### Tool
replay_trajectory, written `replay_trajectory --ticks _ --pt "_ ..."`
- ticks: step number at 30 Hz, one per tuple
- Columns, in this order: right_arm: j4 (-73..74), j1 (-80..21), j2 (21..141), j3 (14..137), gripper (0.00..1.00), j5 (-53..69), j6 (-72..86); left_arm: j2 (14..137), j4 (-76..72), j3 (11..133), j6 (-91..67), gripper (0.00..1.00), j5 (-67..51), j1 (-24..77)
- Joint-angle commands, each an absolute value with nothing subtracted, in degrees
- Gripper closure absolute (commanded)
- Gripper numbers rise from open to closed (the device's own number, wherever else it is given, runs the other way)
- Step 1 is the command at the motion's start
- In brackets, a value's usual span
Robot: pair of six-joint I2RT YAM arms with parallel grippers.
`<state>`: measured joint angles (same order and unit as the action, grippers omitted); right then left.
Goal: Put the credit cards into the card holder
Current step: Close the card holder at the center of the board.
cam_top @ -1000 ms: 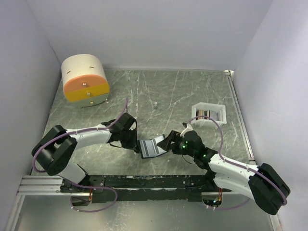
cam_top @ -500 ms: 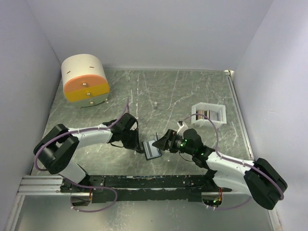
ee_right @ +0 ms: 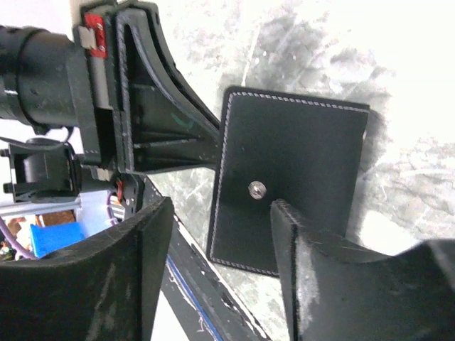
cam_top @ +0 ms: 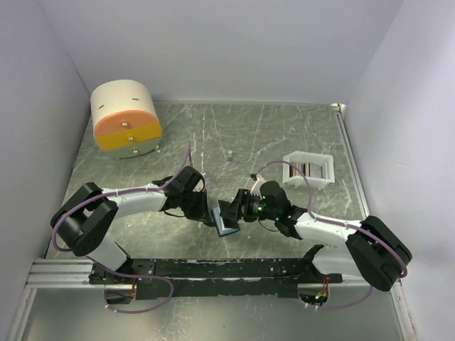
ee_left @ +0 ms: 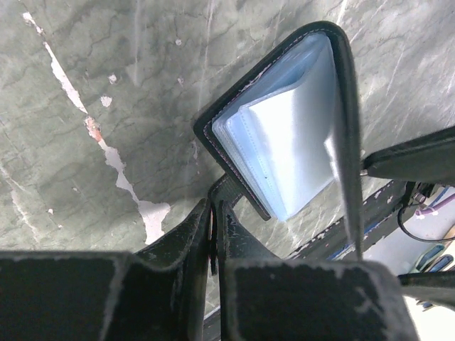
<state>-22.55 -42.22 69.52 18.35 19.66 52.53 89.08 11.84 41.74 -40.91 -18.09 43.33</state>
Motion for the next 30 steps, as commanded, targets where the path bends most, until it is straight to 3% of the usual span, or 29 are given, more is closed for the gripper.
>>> replay_trajectory --ticks 1,6,9,16,30 --pt "-16.38 -42.42 70.32 22.53 0.48 17.89 46.38 88.49 10.82 42.83 -41.30 0.82 -19.42 43.86" --pt "-12.76 -42.52 74.81 25.29 0.69 18.02 43.45 88.67 10.75 43.24 -41.42 0.82 -19.54 43.84" --pt "-13.86 -42.56 77.58 25.19 0.76 18.68 43.11 89.13 10.40 43.53 -41.42 0.83 -20.05 43.84" --pt "-11.74 -44.84 81.98 26.53 0.76 14.29 42.54 89.30 10.35 44.88 -41.44 0.83 -21.43 43.85" --pt "-10.12 -48.88 86.05 27.79 0.77 7.14 43.20 90.14 6.97 44.66 -42.35 0.71 -25.85 43.85"
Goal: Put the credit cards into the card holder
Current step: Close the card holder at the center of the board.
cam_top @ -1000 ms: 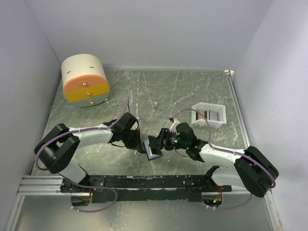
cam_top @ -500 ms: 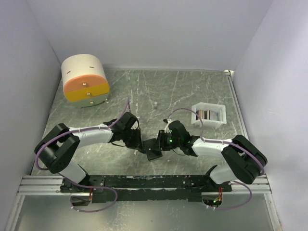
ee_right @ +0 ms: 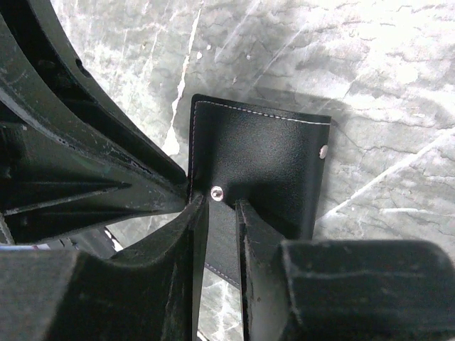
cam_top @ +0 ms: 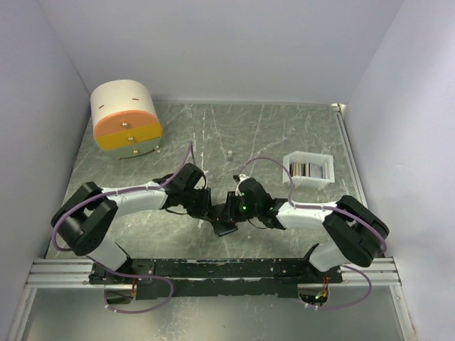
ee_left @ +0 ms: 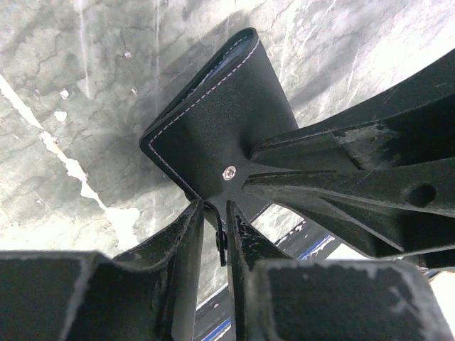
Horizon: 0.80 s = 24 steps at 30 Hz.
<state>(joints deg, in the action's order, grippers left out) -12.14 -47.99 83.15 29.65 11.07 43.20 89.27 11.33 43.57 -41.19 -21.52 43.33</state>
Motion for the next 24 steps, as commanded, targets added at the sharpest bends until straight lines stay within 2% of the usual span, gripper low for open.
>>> replay_trajectory --ticks 1,5,24 --pt "-10.37 -49.06 86.23 27.69 0.77 7.12 43.38 90.09 6.69 44.65 -42.48 0.70 -26.19 43.86" --pt "-11.50 -49.48 86.61 27.14 0.79 7.00 43.83 90.33 6.69 45.07 -42.54 0.66 -26.01 43.86" --pt "-11.87 -49.95 82.46 25.00 0.81 5.11 44.82 91.52 10.33 48.03 -42.24 0.61 -19.46 43.86"
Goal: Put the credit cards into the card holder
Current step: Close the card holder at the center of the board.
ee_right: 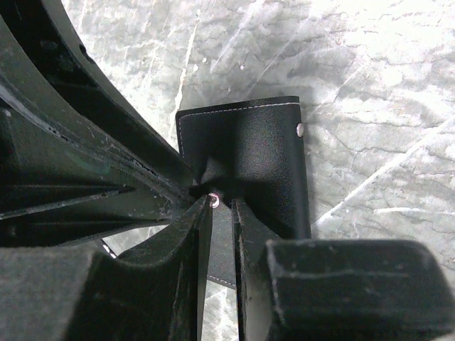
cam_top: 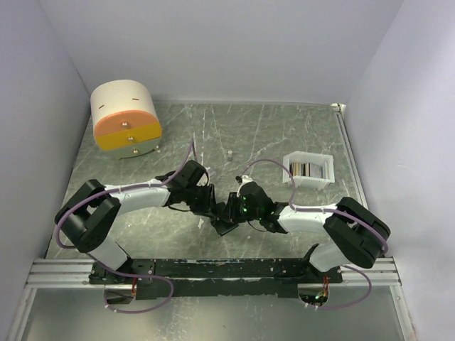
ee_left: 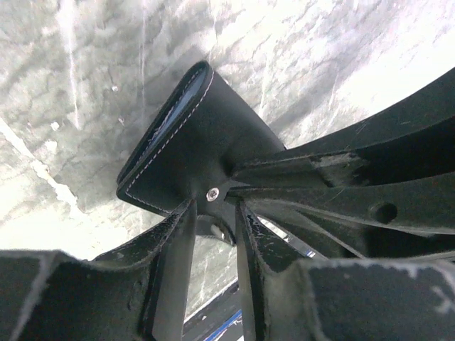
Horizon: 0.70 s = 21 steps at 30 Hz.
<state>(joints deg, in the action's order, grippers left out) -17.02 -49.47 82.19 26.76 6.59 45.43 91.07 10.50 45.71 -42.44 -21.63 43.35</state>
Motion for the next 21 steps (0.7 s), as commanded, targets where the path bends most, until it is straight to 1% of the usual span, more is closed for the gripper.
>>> replay_trajectory --ticks 1,7,11,16,21 --pt "-12.03 -49.97 82.52 24.92 0.81 5.23 44.89 91.62 10.51 48.29 -42.19 0.60 -19.16 43.86" --pt "-11.71 -49.92 81.13 24.43 0.81 5.02 45.35 92.69 10.96 48.50 -42.03 0.61 -17.89 43.85" --pt "-10.95 -50.05 78.38 24.68 0.81 5.09 45.48 93.30 10.76 48.49 -42.12 0.64 -17.39 43.85" --pt "-8.99 -51.43 74.35 26.37 0.78 3.92 45.40 94.03 11.04 49.08 -41.86 0.68 -16.64 43.86" --pt "-5.25 -53.93 73.15 30.04 0.73 0.89 44.12 94.35 11.19 49.04 -41.71 0.69 -16.22 43.81"
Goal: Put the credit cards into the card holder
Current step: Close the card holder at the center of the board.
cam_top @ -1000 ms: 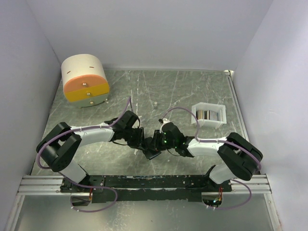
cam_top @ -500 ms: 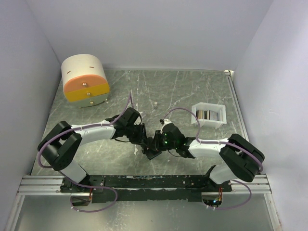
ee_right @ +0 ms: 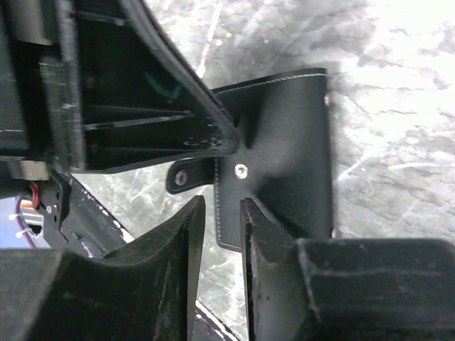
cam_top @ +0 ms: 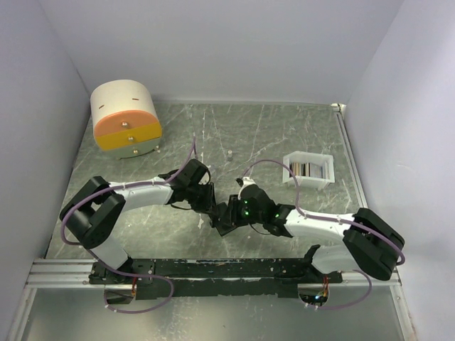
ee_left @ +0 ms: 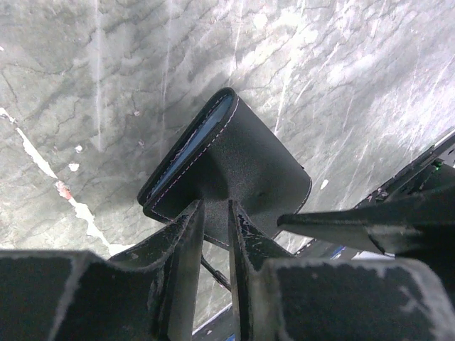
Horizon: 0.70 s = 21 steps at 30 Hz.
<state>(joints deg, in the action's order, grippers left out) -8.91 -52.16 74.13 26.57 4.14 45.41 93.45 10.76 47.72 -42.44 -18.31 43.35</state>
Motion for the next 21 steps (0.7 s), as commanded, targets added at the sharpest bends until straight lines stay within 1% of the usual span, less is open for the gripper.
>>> replay_trajectory --ticks 1,8,14,17,21 --pt "-4.83 -54.41 73.44 30.59 0.72 0.50 43.97 94.37 11.18 48.90 -41.79 0.69 -16.19 43.84" --pt "-4.48 -59.35 77.52 34.62 0.68 -2.41 43.95 94.50 10.96 48.53 -41.66 0.69 -16.18 43.86" --pt "-3.33 -61.21 81.28 37.43 0.68 -4.92 43.78 94.36 10.81 48.29 -41.66 0.69 -16.17 43.82" --pt "-2.75 -61.41 81.69 37.79 0.69 -5.97 43.60 94.35 10.69 48.13 -41.74 0.69 -16.22 43.80" --pt "-2.55 -61.60 81.18 37.67 0.73 -7.28 43.27 94.35 10.72 48.18 -41.66 0.69 -16.20 43.81"
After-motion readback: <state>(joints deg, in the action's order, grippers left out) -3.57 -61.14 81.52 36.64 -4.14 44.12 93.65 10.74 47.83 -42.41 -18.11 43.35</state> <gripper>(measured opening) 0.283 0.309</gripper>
